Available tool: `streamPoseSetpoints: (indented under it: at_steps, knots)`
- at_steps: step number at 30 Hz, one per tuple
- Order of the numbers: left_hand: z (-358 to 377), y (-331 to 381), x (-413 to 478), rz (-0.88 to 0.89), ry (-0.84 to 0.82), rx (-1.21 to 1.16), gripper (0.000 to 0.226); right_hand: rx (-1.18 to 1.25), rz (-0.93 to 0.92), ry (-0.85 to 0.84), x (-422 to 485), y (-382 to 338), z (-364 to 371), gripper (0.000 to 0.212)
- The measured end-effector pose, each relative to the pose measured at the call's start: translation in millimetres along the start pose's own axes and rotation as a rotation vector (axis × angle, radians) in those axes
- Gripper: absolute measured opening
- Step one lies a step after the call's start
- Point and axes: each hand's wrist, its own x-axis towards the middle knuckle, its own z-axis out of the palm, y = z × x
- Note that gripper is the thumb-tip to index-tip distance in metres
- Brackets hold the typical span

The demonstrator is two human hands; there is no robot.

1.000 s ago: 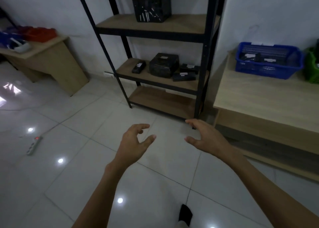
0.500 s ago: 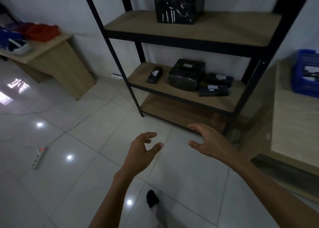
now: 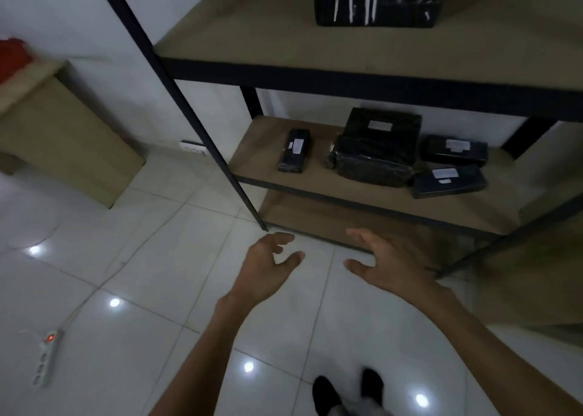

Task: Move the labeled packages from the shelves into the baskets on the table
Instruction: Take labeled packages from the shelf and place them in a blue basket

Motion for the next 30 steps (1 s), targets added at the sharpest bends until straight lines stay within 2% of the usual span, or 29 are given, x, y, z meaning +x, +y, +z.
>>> streamPoseSetpoints:
  at_steps: [6, 11, 14, 18, 21, 24, 27, 30]
  knots:
    - [-18.5, -33.0, 85.2, 0.033, -0.111, 0.098, 0.046, 0.065, 0.088, -0.054, 100.0, -6.7, 25.3, 0.061]
    - [-35.3, -75.2, 186.8, 0.131, -0.122, 0.219, 0.041, 0.009, 0.183, -0.081, 194.9, 2.8, 59.1, 0.063]
    - [-35.8, -99.4, 249.7, 0.181, -0.129, 0.234, 0.039, -0.002, 0.231, -0.041, 254.7, 6.0, 79.5, 0.062]
    - [-27.0, -135.8, 334.7, 0.280, -0.133, 0.276, 0.046, -0.091, 0.180, 0.146, 332.8, 11.4, 96.6, 0.051]
    - [-11.6, -167.3, 389.5, 0.365, -0.081, 0.344, 0.049, -0.092, 0.277, 0.360, 382.1, 21.5, 103.0, 0.046]
    - [4.5, -193.7, 435.6, 0.412, 0.009, 0.409, 0.059, 0.016, 0.339, 0.498, 425.3, 39.6, 119.4, 0.078]
    - [20.9, -212.6, 466.3, 0.515, 0.166, 0.480, 0.075, -0.137, 0.393, 0.595, 452.6, 58.2, 141.5, 0.110]
    - [30.0, -225.5, 473.5, 0.580, 0.299, 0.538, 0.075, -0.267, 0.401, 0.632, 462.4, 68.9, 154.6, 0.112]
